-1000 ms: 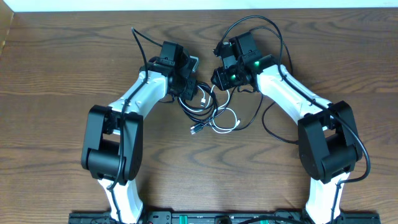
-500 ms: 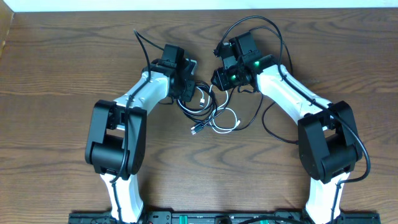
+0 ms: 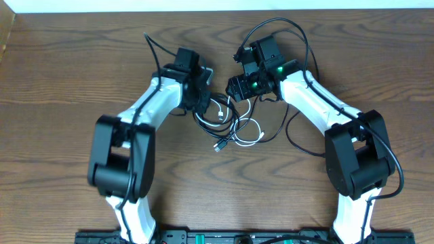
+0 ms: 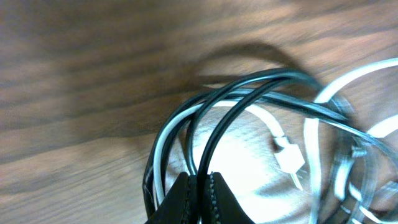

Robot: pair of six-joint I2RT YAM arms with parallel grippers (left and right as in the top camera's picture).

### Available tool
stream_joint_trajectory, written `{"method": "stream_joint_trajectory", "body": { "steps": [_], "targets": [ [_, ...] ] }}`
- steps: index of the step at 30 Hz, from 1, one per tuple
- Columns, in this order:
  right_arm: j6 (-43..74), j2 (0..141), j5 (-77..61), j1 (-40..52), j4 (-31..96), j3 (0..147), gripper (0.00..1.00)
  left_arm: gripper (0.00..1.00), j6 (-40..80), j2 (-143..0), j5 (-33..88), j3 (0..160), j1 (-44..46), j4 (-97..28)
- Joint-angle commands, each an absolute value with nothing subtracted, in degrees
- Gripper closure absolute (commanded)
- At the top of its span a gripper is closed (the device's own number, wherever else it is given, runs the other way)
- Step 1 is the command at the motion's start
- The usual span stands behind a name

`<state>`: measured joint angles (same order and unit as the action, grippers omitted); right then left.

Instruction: Untangle cables

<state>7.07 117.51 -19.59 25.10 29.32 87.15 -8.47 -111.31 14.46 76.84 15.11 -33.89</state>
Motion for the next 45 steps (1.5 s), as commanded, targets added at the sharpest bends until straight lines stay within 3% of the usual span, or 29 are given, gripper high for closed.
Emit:
{"method": "stream_joint_trajectory", "body": {
  "steps": [1,4,6,15,18,22,28,33,36,45],
  "targets": [
    [6.8,117.3,-19.7,25.9,29.4,87.4,0.41,0.93,-14.0,-105.3,16.4,77.3,15.2,-36.1],
    [6.8,117.3,-22.8,26.2,29.3,87.4,0.49,0.93,-17.8,-104.9,24.5,77.3,14.4,-37.0],
    [4.7,117.3,-27.6,26.4,29.1,87.4,0.44,0.93,-18.2,-104.9,31.0,77.3,12.2,-36.6],
    [-6.4,117.3,-35.6,27.4,28.6,87.4,0.39,0.92,-18.2,-105.3,37.6,77.1,5.0,-37.5],
    [4.1,117.3,-37.4,27.3,25.5,87.4,0.48,0.92,-17.1,-105.6,37.5,77.1,4.1,-37.5],
    [29.1,117.3,-41.2,26.7,17.6,87.4,0.60,0.92,-14.3,-106.6,37.9,77.1,3.6,-36.4],
    [51.1,117.3,-34.5,28.3,19.7,87.2,0.63,0.93,-14.3,-106.9,44.4,77.1,3.6,-35.9],
    [61.6,117.3,-26.3,31.9,19.7,87.2,0.45,0.93,-15.0,-106.9,44.4,77.1,3.6,-35.9],
    [67.0,117.3,-25.5,32.7,18.4,87.2,0.44,0.93,-15.0,-106.9,44.4,77.1,3.6,-35.9],
    [75.7,117.3,-19.6,33.0,16.4,87.2,0.69,0.92,-20.0,-106.9,51.9,77.1,3.6,-37.1]
  ]
}}
